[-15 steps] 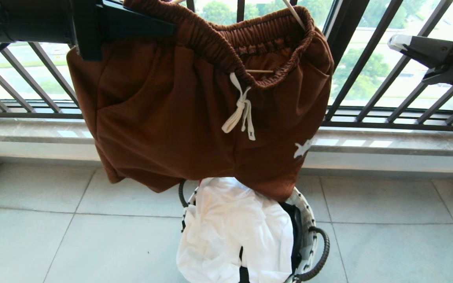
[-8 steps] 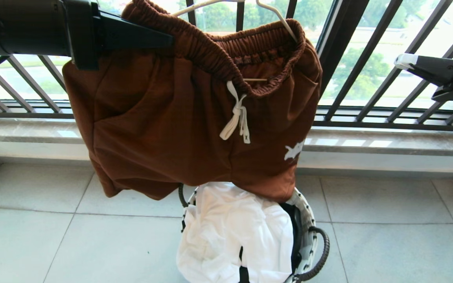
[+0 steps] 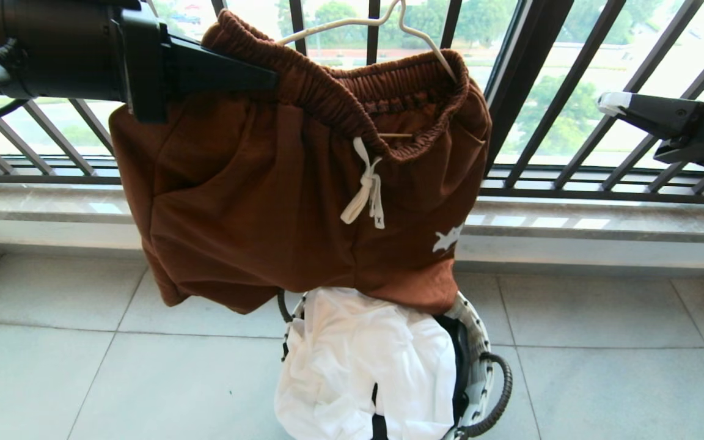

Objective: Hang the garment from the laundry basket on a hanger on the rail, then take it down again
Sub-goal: Hang the clothes rack on the clothesline

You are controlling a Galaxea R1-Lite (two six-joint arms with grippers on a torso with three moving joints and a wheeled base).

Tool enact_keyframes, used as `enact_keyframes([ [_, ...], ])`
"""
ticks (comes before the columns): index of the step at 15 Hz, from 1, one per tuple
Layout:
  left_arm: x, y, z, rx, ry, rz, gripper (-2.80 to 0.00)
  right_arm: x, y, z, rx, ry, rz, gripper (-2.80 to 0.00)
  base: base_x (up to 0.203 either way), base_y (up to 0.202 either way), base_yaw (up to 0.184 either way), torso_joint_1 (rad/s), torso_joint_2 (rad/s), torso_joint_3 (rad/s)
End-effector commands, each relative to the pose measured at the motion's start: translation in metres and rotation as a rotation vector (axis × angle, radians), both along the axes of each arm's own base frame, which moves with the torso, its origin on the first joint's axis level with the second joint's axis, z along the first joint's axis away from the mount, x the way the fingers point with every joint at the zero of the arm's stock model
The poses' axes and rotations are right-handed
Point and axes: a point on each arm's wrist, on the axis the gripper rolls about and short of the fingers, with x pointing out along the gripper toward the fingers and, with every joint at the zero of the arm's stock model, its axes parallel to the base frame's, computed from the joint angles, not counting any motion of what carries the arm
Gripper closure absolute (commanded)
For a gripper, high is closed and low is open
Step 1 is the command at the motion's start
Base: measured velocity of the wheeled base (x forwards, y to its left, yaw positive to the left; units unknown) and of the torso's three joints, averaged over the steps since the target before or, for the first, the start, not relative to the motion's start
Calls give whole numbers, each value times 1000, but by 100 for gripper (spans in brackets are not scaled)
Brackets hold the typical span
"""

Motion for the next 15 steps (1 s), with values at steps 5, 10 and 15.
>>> enact_keyframes([
  [5,4,-2,-1,6,3,2,0,2,6,-4,-13,-8,23,0,0,0,0,1,1,61],
  [10,-1,1,2,1,-8,4,0,1,7,-11,-36,-27,20,0,0,0,0,3,2,198],
  [15,-6,3,2,1,-11,3,0,1,8,-13,-46,-34,19,0,0,0,0,1,1,202],
])
